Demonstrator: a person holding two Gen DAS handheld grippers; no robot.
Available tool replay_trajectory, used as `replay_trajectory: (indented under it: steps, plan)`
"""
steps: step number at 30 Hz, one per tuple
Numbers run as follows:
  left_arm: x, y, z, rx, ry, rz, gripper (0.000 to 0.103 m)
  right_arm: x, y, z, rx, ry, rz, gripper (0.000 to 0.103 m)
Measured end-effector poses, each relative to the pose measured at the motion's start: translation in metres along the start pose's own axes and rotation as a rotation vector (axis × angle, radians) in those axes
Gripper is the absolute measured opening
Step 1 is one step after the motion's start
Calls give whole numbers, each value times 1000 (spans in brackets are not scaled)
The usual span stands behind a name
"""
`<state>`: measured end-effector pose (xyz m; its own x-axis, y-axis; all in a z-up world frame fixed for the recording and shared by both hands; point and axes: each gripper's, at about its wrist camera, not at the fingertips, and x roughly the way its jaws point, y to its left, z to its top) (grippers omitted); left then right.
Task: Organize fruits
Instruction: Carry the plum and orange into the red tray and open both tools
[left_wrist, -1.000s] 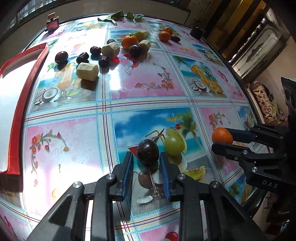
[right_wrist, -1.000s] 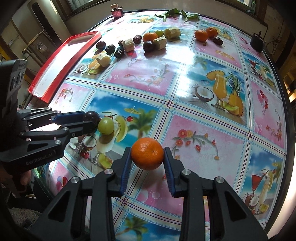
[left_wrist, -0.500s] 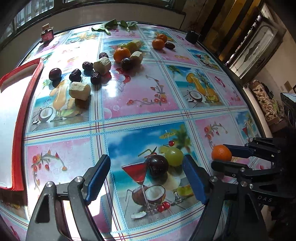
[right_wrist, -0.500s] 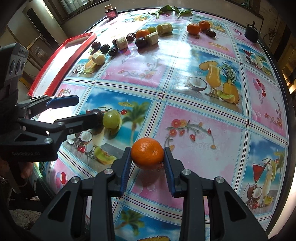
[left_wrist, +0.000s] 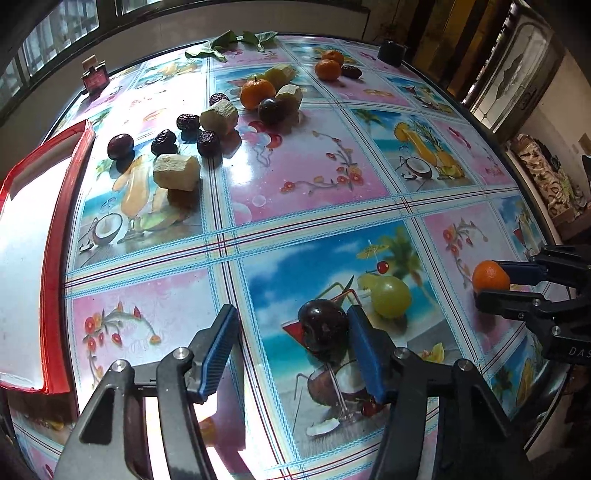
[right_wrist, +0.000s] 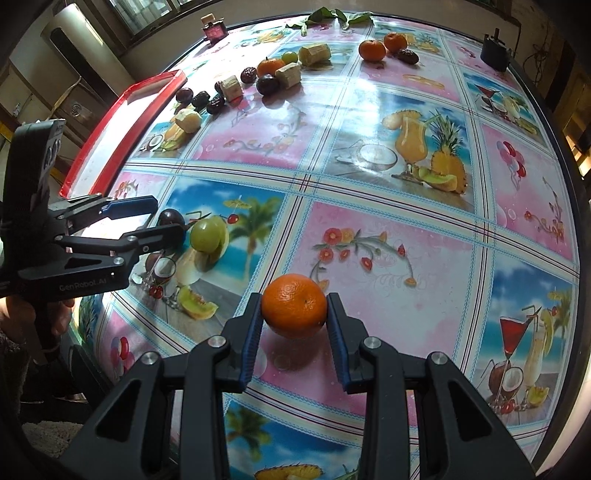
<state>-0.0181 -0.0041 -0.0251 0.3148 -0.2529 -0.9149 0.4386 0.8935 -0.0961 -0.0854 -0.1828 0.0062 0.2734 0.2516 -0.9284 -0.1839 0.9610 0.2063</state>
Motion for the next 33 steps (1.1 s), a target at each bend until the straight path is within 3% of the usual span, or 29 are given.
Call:
replay_trajectory:
  steps: [3,7,8,13,19,25,33]
  plan:
    - [1,-1,5,-17,-15,-18,49,1,1,1,-13,-3,-10,36]
    - [0,0,4,-20,-18,-43,25,7,2,5,-26,-5,-20,36]
    - [-1,0,3,-24,-18,-52,24,8,3,5,-29,-13,-29,36]
    - [-9,7,-4,-77,-35,-119,23,2,10,6,-47,-48,-33,36]
    - [-36,17,-14,-95,-82,-114,23,-1,31,12,-79,-57,-41,36]
    - [-62,54,-33,-179,-136,-21,23,4,70,27,-118,-56,-6,36]
    - [-93,126,-47,-289,-185,83,23,22,153,69,-217,-76,75,36]
